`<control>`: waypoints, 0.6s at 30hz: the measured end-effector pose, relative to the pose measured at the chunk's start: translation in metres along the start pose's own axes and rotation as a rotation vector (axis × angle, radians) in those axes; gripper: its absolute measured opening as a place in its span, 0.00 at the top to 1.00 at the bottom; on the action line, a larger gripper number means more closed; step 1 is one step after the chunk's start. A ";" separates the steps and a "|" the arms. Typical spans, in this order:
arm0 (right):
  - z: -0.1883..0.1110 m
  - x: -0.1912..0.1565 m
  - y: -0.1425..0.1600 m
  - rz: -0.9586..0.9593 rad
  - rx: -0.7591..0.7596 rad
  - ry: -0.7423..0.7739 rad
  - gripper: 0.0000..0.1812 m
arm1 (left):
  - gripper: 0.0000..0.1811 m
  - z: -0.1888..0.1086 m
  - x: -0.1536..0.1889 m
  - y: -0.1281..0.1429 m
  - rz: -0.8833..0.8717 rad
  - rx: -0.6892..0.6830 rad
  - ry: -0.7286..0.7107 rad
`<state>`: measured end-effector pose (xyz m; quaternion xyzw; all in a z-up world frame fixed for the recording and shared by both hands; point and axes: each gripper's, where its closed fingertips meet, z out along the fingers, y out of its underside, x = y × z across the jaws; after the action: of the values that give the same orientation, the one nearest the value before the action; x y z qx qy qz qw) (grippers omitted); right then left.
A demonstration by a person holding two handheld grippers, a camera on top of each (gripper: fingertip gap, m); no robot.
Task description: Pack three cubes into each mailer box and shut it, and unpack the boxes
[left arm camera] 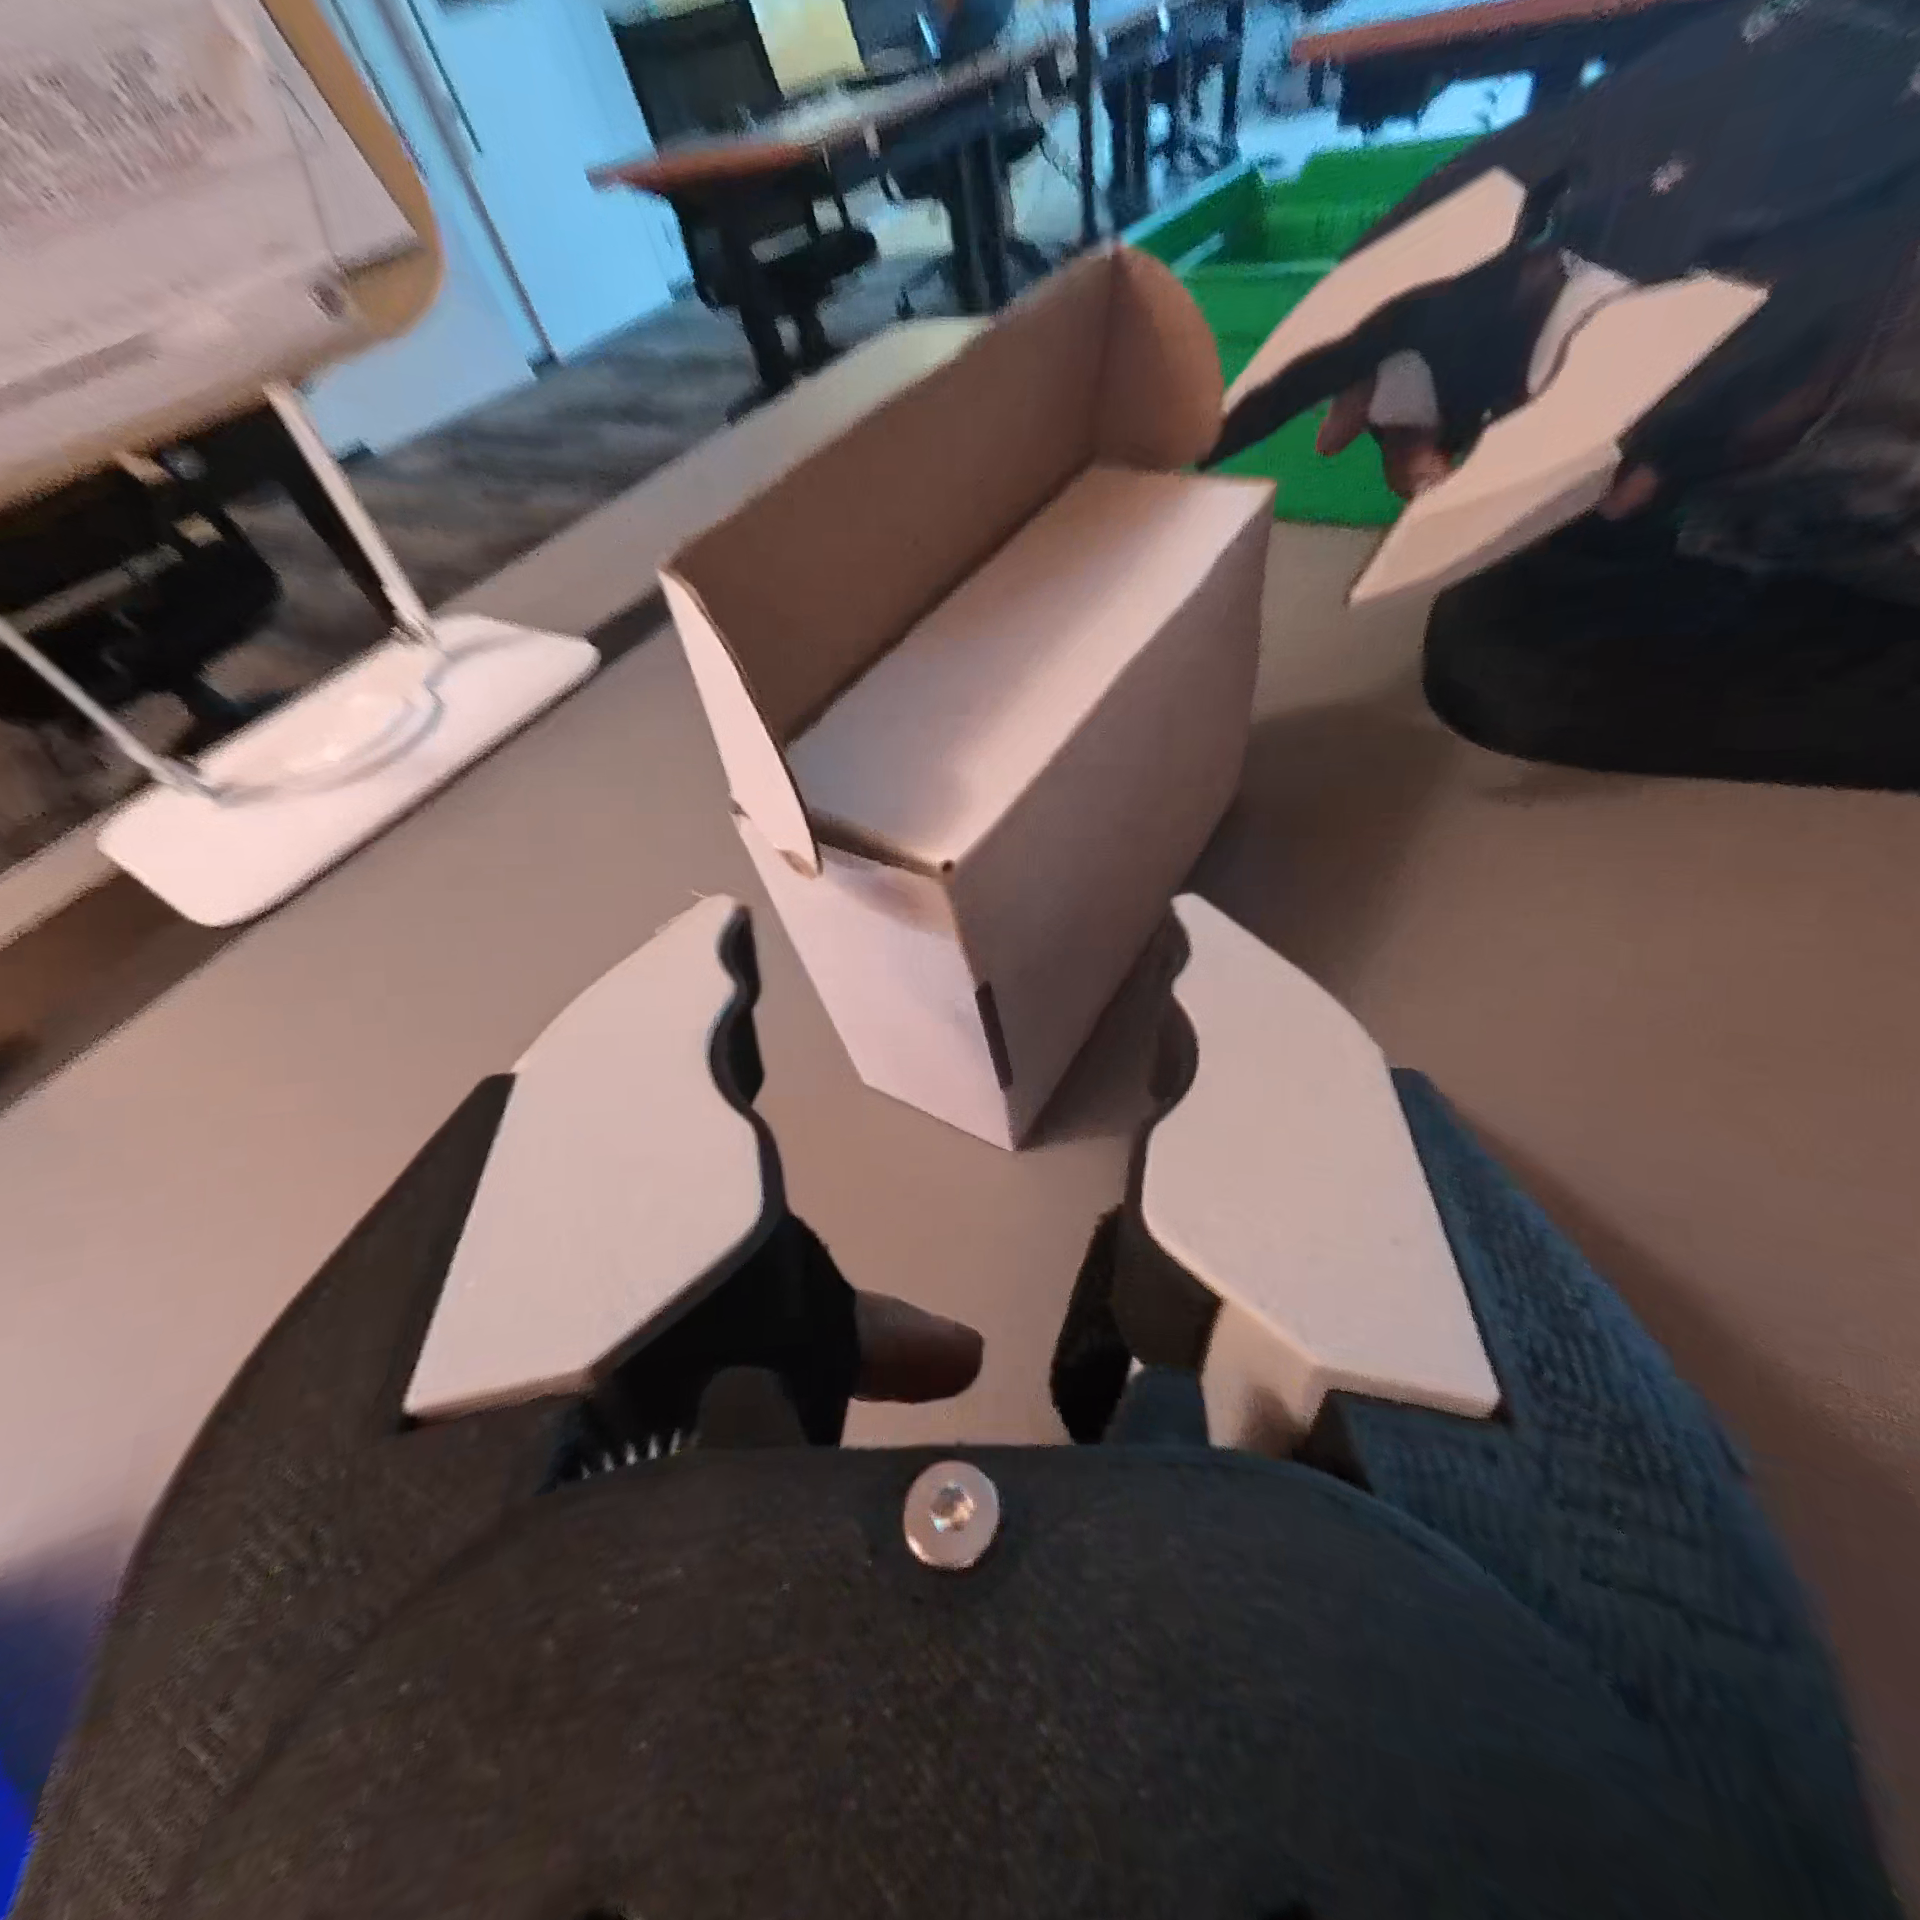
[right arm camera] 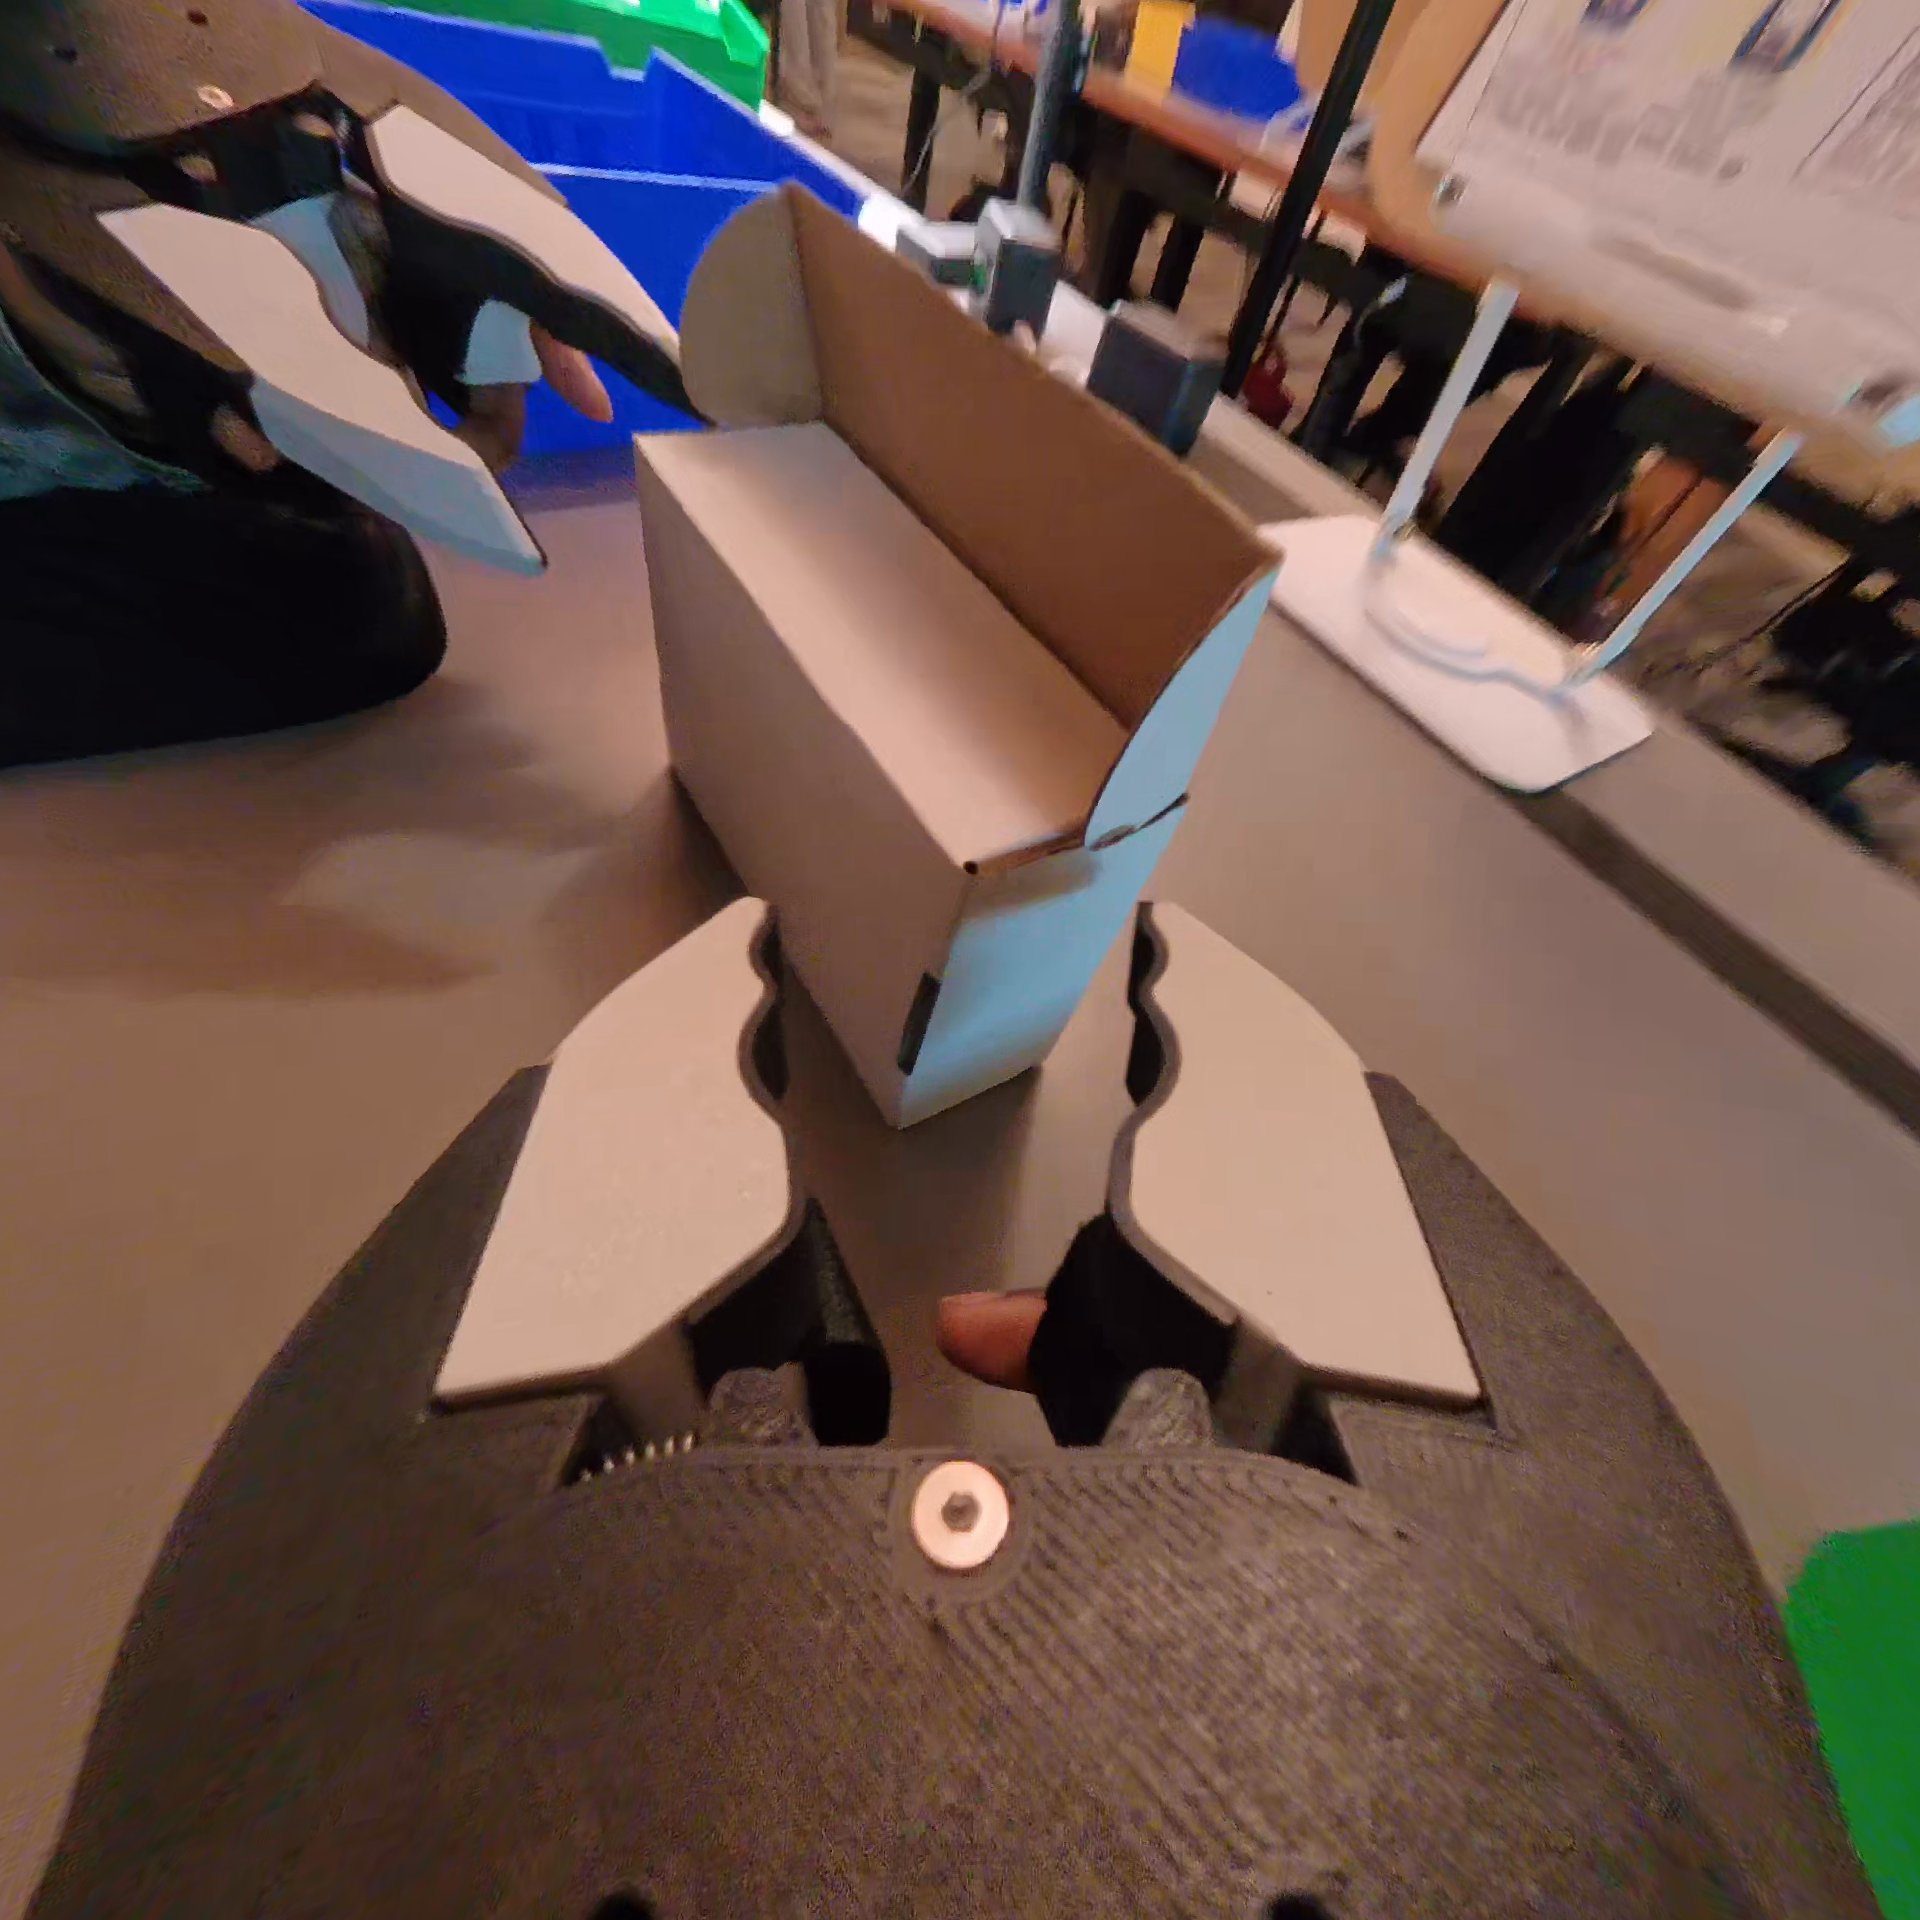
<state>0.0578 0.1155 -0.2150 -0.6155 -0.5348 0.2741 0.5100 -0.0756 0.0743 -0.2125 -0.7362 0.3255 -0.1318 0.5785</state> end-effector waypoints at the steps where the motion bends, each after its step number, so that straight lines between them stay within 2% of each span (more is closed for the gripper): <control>1: -0.001 0.003 -0.003 -0.037 0.025 0.029 0.62 | 0.56 -0.001 -0.003 -0.004 0.026 0.028 -0.030; 3: 0.001 0.001 -0.008 -0.096 0.051 0.050 0.57 | 0.55 -0.002 -0.004 -0.010 0.070 0.060 -0.057; 8: 0.006 -0.008 -0.017 -0.207 0.071 0.066 0.60 | 0.55 0.004 0.008 -0.015 0.131 0.058 -0.025; 18: 0.007 -0.007 -0.014 -0.162 0.055 0.040 0.63 | 0.55 0.008 0.010 -0.025 0.091 0.075 0.019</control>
<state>0.0444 0.1100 -0.2054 -0.5613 -0.5647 0.2342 0.5579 -0.0550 0.0767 -0.1931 -0.6973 0.3590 -0.1242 0.6079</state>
